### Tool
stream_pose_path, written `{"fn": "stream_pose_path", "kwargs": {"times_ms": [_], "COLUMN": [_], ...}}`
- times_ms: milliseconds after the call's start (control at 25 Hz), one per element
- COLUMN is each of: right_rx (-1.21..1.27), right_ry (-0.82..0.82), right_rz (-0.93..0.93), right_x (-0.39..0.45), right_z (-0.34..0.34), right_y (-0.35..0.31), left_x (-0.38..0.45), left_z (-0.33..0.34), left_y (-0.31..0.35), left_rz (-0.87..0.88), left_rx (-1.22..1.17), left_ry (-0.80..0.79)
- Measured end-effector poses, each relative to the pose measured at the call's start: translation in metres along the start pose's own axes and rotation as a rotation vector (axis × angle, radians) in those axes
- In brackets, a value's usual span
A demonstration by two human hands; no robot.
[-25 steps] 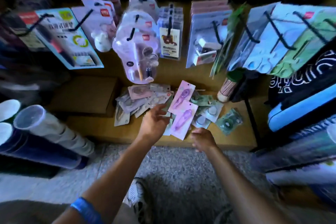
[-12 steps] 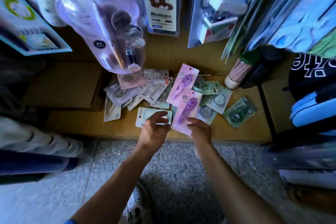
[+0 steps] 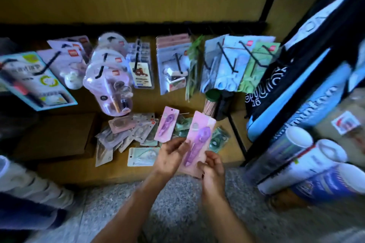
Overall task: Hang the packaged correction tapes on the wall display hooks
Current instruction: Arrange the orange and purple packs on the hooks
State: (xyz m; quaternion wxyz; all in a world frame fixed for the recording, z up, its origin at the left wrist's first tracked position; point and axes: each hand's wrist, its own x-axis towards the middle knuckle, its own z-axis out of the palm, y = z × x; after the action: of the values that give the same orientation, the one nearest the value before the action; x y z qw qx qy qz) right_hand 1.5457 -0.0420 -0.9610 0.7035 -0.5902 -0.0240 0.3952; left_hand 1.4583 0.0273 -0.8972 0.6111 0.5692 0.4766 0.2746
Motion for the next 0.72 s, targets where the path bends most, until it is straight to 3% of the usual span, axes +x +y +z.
{"fn": "stream_pose_path", "kwargs": {"times_ms": [240,440,600,720], "right_rx": [-0.123,-0.428,-0.607,-0.627], "right_ry": [-0.057,-0.181,-0.081,0.008], "right_rz": [-0.431,-0.588,-0.755,-0.941], "right_x": [-0.051,-0.067,-0.073,-0.082], "right_z": [-0.051,-0.034,-0.005,0.022], "right_y": [-0.098,-0.178,-0.243,-0.290], "left_x": [-0.042,-0.067,-0.072,-0.071], "left_z": [0.047,0.069,0.065,0.056], "left_y": [0.065,0.143,0.201,0.231], "left_rz": [0.139,0.311,0.369,0.435], "left_rx": [-0.149,-0.223,-0.265,-0.262], "left_ry": [-0.255,-0.293,-0.312,-0.202]}}
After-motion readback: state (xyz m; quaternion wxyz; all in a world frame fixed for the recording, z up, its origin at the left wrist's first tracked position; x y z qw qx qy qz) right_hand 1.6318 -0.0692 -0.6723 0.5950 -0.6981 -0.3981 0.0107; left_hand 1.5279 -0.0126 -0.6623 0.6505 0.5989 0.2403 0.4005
